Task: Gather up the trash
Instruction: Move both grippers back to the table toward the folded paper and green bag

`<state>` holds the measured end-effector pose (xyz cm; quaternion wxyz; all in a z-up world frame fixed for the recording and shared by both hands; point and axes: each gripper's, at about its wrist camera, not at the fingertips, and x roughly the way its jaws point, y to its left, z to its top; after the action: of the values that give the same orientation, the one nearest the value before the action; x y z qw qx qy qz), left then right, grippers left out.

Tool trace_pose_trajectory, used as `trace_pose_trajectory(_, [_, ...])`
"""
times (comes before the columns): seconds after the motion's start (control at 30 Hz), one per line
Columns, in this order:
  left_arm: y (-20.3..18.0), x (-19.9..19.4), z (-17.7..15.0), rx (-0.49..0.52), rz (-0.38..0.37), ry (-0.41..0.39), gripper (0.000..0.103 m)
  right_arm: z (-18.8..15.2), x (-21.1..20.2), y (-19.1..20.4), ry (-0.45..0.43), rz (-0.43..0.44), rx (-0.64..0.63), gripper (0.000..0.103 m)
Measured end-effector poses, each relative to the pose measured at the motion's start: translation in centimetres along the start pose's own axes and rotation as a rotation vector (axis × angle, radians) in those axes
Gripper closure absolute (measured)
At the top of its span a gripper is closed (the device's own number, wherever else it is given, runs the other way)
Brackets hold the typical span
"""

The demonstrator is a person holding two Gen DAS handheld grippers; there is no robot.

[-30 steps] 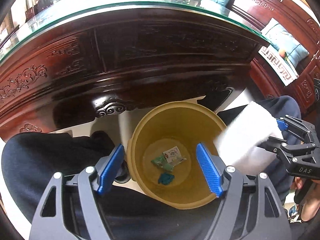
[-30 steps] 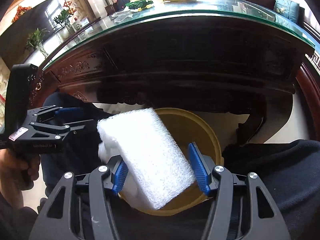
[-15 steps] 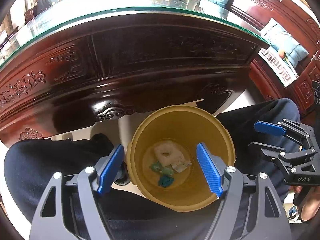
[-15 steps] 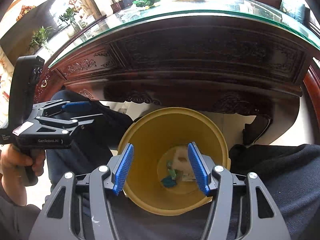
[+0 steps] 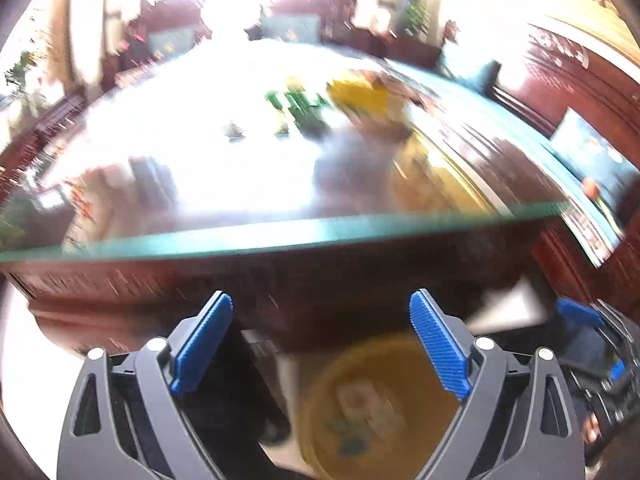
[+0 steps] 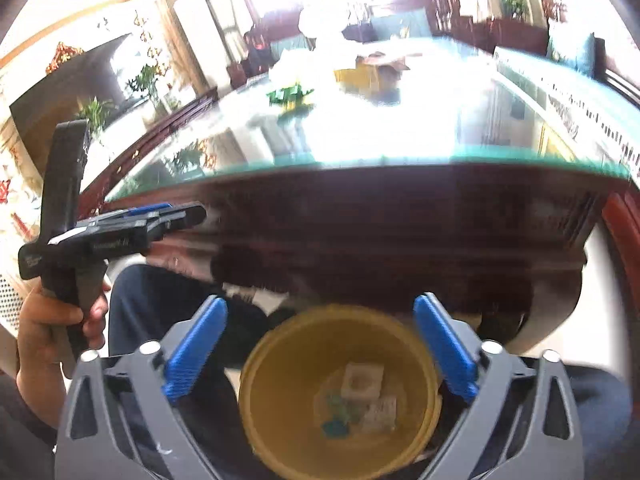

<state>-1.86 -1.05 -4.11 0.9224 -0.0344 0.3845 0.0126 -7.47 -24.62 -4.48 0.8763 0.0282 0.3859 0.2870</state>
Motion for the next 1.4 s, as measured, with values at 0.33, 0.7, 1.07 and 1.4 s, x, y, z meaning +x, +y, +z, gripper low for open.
trace_pose_trajectory(0.33, [5.5,4.8,10.2,-0.093,0.140,-0.086,0.004,7.2,4.1,0.4,-0.039,0.036,-0.018,0.008])
trace_pose_trajectory(0.7, [9.7,11.8,16.4,-0.074,0.117,0.012,0.004,12.4,8.4,-0.3,-0.005,0.116,0.025,0.008])
trace_pose_trajectory(1.07, [8.7,13.8,16.7,0.171,0.123,0.071,0.004,13.9,11.6,-0.2,0.048,0.158,0.060,0.008])
trace_pose_trajectory(1.4, [7.5,15.9,17.8,0.241,0.051,0.139,0.004,16.7,12.1,2.5,0.030,0.166,-0.027,0.008])
